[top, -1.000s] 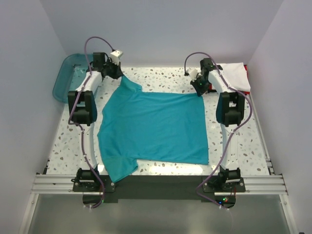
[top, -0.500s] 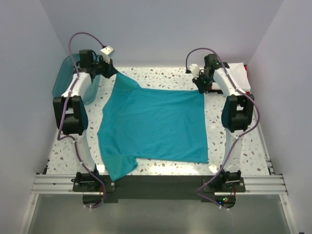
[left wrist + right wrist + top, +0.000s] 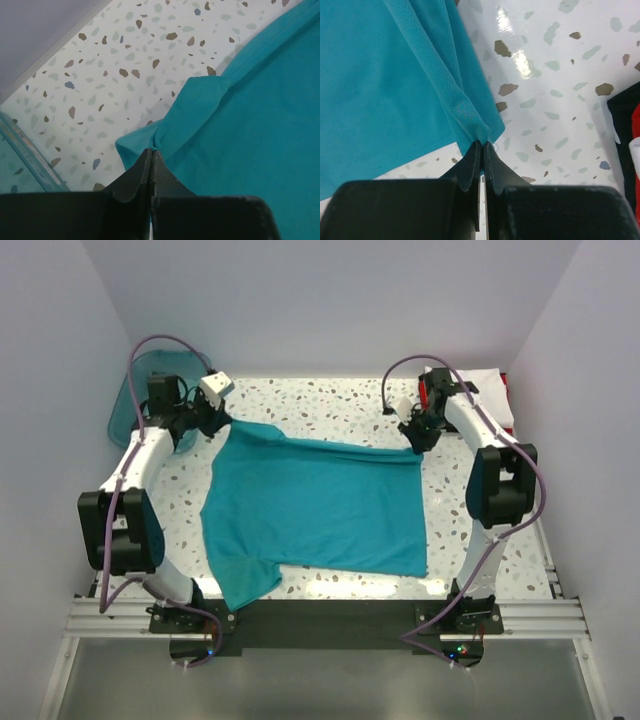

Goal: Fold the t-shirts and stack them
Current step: Fold the tshirt

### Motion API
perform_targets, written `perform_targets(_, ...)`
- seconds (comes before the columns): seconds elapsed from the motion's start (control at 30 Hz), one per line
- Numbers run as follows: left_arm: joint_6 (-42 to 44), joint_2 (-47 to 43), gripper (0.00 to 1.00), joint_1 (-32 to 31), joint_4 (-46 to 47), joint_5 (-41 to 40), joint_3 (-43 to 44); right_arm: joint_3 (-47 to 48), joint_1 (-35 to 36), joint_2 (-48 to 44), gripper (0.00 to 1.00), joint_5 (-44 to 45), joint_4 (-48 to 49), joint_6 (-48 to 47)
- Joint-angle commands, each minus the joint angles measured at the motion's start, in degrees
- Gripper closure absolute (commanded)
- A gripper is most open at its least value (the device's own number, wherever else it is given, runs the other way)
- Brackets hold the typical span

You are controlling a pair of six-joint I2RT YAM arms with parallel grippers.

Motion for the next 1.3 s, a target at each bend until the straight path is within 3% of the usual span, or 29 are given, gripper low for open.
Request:
perform_targets(0.0,5.7,-7.2,1.0,0.5,-2.3,-1.5,-5.4,-3.3,-0.4,-5.6,1.0,-2.0,-0.8,-3.4)
perform_targets(0.27,8.1,-14.6,1.0,0.5,-5.7,-6.5,-19.1,-9.1,-0.4,-6.2,1.0,-2.2,-0.5,-4.1)
perform_targets(0.5,8.6,-15.9,1.0,0.5,-8.1,-10.0,-25.5,-11.5,0.1,-4.4,1.0,-1.4,0.9,-3.1)
perform_targets(0.7,4.5,-12.4,1.0,0.6,-7.9,-10.6,-20.6,-8.5,0.7,-3.3,1.0,-2.1,-0.6,-2.0)
perform_targets(0.93,7.1,-12.9,1.0,1.1,-13.9,-8.6,-13.3,-6.9,0.7,-6.7,1.0,-1.6,-4.1,-3.2)
perform_targets(1.27,16.7,-13.6,1.0,0.9,-18.6,-7.8,-18.9,-17.9,1.6,-9.4,1.0,-0.4,-0.2,-3.1)
